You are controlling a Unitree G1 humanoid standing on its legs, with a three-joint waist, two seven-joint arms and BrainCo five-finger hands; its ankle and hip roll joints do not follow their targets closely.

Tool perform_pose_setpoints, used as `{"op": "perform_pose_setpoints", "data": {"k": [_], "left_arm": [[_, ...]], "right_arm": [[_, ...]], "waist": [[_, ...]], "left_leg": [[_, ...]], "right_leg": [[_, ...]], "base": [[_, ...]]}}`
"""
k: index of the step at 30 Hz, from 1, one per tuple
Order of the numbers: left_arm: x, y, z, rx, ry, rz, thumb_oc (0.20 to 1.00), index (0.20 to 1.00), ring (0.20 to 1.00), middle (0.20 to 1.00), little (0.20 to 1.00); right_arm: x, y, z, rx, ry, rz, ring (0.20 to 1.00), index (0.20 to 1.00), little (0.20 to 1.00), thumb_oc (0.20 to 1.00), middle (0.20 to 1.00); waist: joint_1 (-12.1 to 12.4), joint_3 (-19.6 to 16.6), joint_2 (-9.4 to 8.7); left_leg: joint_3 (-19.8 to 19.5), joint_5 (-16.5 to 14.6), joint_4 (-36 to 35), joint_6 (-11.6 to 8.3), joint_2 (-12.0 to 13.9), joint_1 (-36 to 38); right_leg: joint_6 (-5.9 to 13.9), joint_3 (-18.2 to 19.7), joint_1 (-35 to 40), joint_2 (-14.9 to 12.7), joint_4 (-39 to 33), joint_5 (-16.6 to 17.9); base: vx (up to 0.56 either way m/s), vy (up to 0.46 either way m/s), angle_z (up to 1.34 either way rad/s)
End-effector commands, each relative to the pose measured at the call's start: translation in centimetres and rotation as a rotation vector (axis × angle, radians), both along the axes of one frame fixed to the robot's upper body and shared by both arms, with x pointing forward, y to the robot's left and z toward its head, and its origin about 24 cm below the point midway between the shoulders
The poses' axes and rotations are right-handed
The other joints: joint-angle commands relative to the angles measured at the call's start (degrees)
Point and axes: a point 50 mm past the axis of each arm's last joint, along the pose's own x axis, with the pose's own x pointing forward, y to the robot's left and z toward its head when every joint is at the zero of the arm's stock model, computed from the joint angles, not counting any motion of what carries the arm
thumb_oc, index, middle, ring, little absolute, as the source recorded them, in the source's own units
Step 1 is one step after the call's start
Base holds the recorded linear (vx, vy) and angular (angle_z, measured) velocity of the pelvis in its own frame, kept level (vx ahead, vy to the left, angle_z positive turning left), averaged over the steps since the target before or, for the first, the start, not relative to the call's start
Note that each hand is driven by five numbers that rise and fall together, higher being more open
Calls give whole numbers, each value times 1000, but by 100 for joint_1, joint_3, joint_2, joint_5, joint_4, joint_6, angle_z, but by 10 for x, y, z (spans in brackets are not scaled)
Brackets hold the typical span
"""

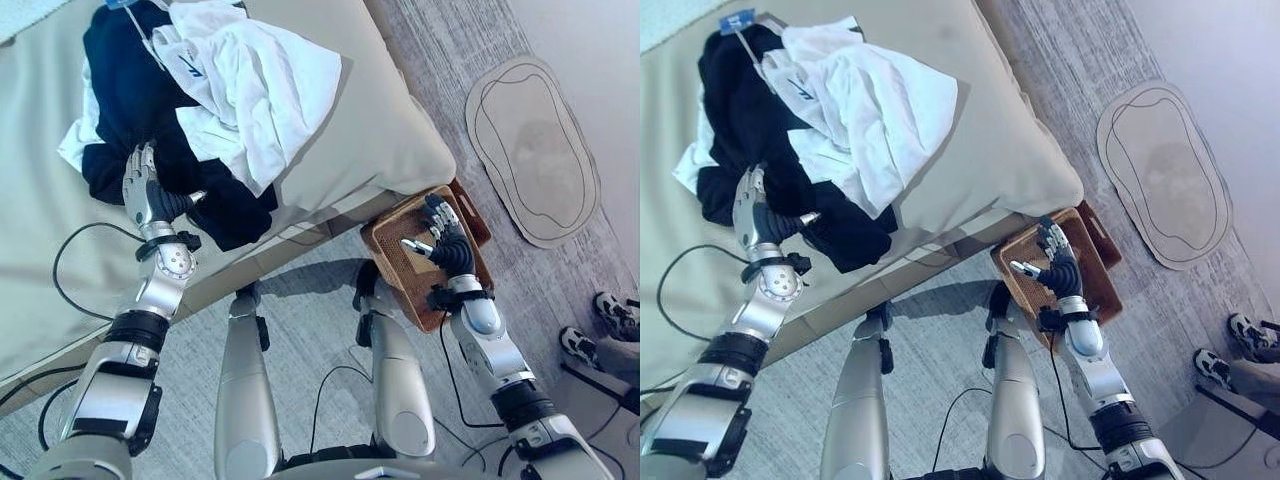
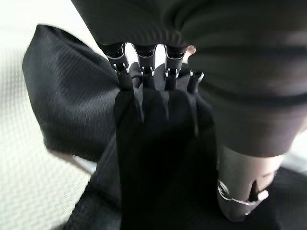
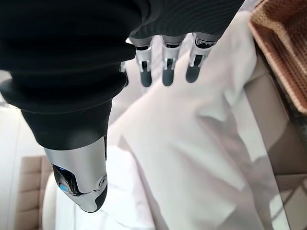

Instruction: Pick up clothes into the bucket

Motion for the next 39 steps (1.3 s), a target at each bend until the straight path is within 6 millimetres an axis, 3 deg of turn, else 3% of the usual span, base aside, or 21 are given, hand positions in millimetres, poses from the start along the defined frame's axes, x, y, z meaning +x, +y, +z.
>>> {"op": "perform_pose_setpoints", "data": {"k": [1, 3, 4, 15, 21, 26, 34, 39], "left_arm": [[0, 15, 6, 69, 14, 50, 918, 918, 918, 918, 918], [0, 17, 4, 69, 28, 55, 586, 586, 586, 586, 586], [1, 17, 4, 63, 33, 51, 200, 200, 200, 200, 200], [-8, 11, -21, 3, 88, 0, 200, 200, 200, 200, 200], [-25, -2, -45, -52, 99, -69, 200, 200, 200, 200, 200], [-48, -11, -52, 8, 94, -162, 200, 200, 200, 200, 200], [-75, -12, -36, -59, -12, -252, 200, 200, 200, 200, 200], [-87, -11, -11, -70, -125, -310, 200, 200, 200, 200, 200]], "right_arm": [[-11, -2, 16, 43, -109, 20, 1000, 1000, 1000, 1000, 1000], [-12, -2, 16, 41, -110, 29, 1000, 1000, 1000, 1000, 1000], [-12, -1, 16, 40, -110, 35, 1000, 1000, 1000, 1000, 1000], [-16, -5, 9, 33, -88, 28, 1000, 1000, 1000, 1000, 1000], [-17, -9, 0, 31, -51, -1, 1000, 1000, 1000, 1000, 1000], [-18, -16, -8, 7, -15, -38, 1000, 1000, 1000, 1000, 1000], [-23, -24, -24, -28, 59, -73, 1000, 1000, 1000, 1000, 1000], [-21, -22, -27, -62, 79, -54, 1000, 1000, 1000, 1000, 1000]], "waist": [[-109, -462, -168], [-130, -492, -166], [-146, -519, -160], [-115, -682, -91], [81, -756, -39], [375, -867, 74], [632, -1203, 202], [773, -1554, 285]], "left_leg": [[228, -735, 733, 283, -81, -127], [219, -739, 742, 283, -83, -137], [221, -737, 723, 284, -84, -135], [232, -704, 481, 288, -117, 114], [262, -677, 202, 274, -114, 678], [276, -562, -363, 241, -174, 1513], [234, -236, -1247, 188, -270, 2458], [263, -97, -1692, 146, -279, 2972]], "right_leg": [[127, 73, -227, -82, 4, 269], [128, 83, -229, -82, -12, 273], [127, 78, -240, -82, -22, 274], [150, 17, -36, -65, -190, 306], [181, -68, 513, -92, -385, 335], [215, -195, 1318, -150, -782, 389], [261, -485, 2254, -184, -1362, 527], [265, -628, 2729, -76, -1679, 565]], "base": [[0, 0, 0], [0, 0, 0], [0, 0, 0], [6, 0, -1], [47, -13, 1], [78, -9, 2], [63, -22, 14], [44, -33, 7]]}}
